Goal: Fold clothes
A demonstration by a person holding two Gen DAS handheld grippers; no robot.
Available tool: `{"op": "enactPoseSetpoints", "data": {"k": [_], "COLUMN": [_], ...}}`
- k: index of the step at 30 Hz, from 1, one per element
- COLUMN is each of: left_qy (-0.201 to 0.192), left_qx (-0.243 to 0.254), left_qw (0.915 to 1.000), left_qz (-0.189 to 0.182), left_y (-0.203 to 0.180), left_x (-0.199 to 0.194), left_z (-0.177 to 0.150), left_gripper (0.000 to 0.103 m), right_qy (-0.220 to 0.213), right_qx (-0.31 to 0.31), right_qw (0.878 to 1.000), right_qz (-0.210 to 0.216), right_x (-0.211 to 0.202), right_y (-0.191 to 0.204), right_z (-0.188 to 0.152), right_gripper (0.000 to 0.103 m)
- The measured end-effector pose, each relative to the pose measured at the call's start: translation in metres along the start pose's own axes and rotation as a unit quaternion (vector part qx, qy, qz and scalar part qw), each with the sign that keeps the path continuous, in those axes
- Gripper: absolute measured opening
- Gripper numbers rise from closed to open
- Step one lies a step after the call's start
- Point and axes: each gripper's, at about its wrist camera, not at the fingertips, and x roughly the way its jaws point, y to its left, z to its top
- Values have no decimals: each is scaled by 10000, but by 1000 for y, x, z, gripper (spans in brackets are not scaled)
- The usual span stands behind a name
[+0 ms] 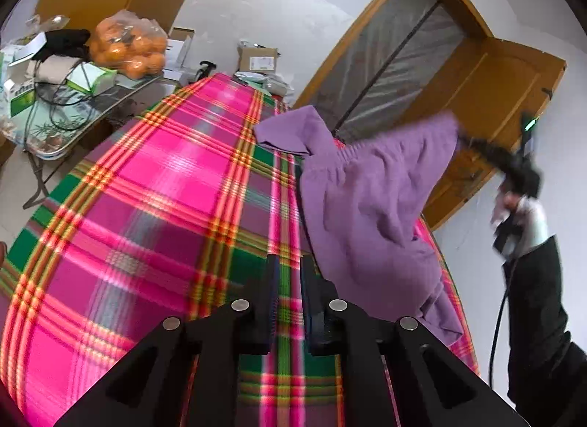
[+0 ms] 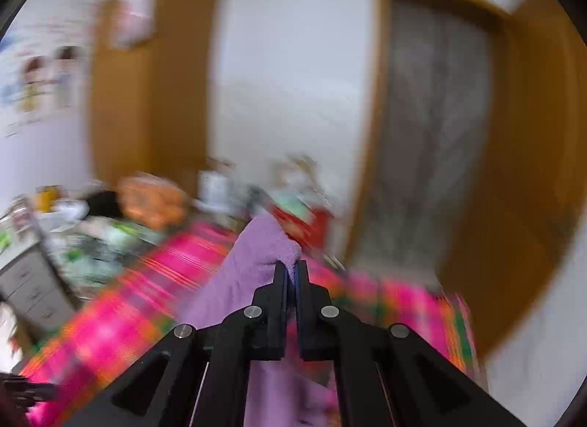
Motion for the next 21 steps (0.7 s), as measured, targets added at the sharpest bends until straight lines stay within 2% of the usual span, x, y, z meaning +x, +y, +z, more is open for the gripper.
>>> {"op": "enactPoseSetpoints", "data": {"k": [2, 4, 5, 9, 12, 14, 17, 21], "left_qy": [44, 87, 128, 337, 512, 624, 827, 1065], "left_qx": [56, 112, 166, 377, 541, 588, 694, 673], "left_qw": [10000, 9999, 9998, 9987, 9972, 9963, 9942, 9920], "left_qz": [-20, -41, -30, -45, -76, -61, -25, 39], "left_y": [-6, -11, -16, -30, -40, -43, -49, -49], "left_x": [7, 15, 20, 54, 90, 113, 153, 194], "left_z": [2, 4, 6, 23, 40, 49, 63, 73], "left_gripper": [16, 19, 21, 30, 41, 41, 44, 44], "right_qy": [535, 1109, 1294, 1367, 1288, 1271, 1422, 1779], "right_qx": [423, 761, 893, 1181, 1570, 1809, 2089, 2192], "right_qw": [9965, 9890, 9862, 9834, 9789, 9744, 9648, 9548], "right_qz": [-481, -616, -515, -181, 211, 419, 727, 934], "right_x": [26, 47, 52, 55, 57, 62, 81, 111], "right_y": [-44, -79, -90, -113, -130, -140, -149, -157], "right_z": [-24, -56, -72, -101, -113, -118, -128, -142], "right_gripper": [4, 7, 7, 11, 27, 36, 41, 43]}}
